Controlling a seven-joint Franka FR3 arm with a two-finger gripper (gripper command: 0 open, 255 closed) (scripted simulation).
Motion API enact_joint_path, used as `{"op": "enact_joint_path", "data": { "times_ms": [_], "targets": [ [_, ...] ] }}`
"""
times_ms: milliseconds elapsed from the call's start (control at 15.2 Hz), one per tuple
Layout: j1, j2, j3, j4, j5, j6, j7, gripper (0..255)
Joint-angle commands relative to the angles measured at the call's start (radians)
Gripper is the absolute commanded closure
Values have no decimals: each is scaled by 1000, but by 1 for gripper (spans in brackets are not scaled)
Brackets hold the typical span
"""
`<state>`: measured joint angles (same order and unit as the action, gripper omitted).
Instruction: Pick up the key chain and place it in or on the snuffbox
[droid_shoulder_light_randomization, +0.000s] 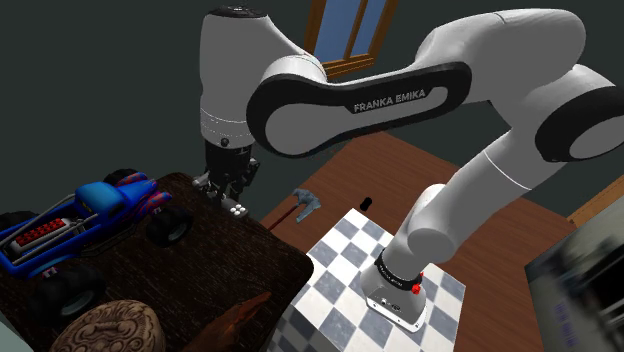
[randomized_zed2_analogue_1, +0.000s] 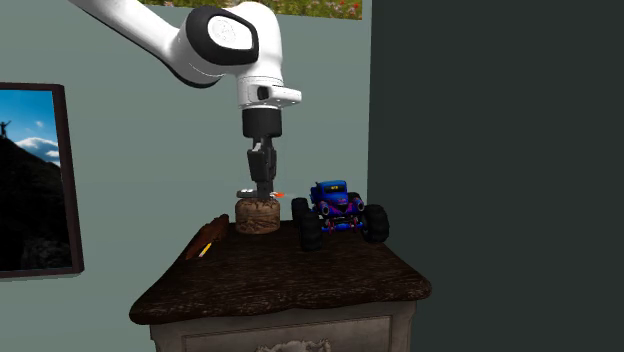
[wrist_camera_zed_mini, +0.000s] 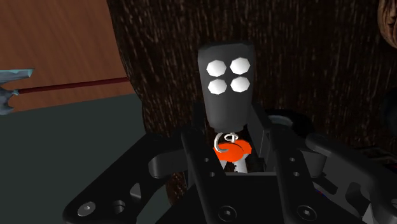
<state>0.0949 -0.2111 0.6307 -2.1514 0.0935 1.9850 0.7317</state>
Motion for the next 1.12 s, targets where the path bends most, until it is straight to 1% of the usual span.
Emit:
{"op": "enact_joint_path", "data": {
  "times_ms": [0, 264, 330, 528, 792, 1056],
  "targets": [
    [-1, -5, -3, 21, 1, -26, -2, 255],
    [-1, -16, -10, 65, 5, -80, -8, 255],
    [-1, -17, -10, 66, 5, -81, -8, 255],
    [17, 46, 50, 129, -25, -89, 86, 255],
    [48, 154, 129, 230, -93, -105, 224, 255],
    [108, 294, 190, 353, -196, -137, 372, 255]
  ]
}}
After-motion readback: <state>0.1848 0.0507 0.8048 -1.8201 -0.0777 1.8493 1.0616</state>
